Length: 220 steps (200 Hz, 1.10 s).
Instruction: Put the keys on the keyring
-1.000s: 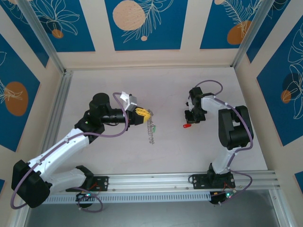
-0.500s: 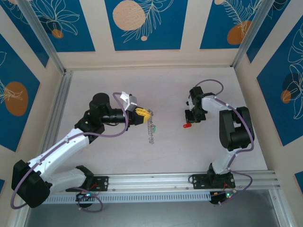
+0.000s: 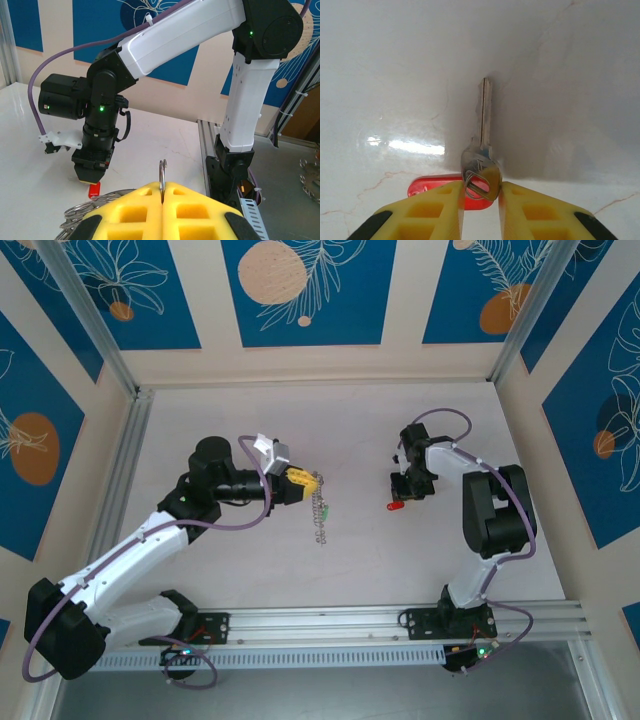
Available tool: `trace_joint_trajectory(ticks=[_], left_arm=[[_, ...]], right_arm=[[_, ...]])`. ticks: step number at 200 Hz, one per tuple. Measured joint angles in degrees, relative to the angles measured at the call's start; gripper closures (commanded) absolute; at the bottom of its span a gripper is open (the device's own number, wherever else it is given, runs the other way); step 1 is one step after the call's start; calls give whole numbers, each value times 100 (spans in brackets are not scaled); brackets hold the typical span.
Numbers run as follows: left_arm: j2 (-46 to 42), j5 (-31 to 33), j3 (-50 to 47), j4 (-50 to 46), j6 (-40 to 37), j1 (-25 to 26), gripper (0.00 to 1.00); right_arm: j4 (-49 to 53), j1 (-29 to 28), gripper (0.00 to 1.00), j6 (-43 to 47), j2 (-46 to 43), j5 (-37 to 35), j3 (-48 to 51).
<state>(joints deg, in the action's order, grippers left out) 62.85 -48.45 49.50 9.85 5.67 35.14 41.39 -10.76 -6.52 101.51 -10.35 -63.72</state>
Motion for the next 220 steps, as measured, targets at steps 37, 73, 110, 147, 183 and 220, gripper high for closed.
trace_joint_trajectory(ticks=[37, 73, 110, 147, 183, 220], left_arm=[[0, 0, 0, 0, 0, 0, 100], [0, 0, 0, 0, 0, 0, 100], [0, 0, 0, 2, 0, 0, 100], [0, -2, 0, 42, 2, 2, 100], [0, 0, 0, 48, 4, 0, 100], [-2, 0, 0, 48, 4, 2, 100]], right_arm=[[2, -44, 76, 20, 44, -42, 0], [4, -181, 78, 57, 44, -98, 0], [13, -269, 81, 79, 44, -214, 48], [72, -295, 80, 122, 72, -367, 59], [116, -317, 88, 186, 107, -468, 22], [181, -328, 96, 208, 142, -494, -59]])
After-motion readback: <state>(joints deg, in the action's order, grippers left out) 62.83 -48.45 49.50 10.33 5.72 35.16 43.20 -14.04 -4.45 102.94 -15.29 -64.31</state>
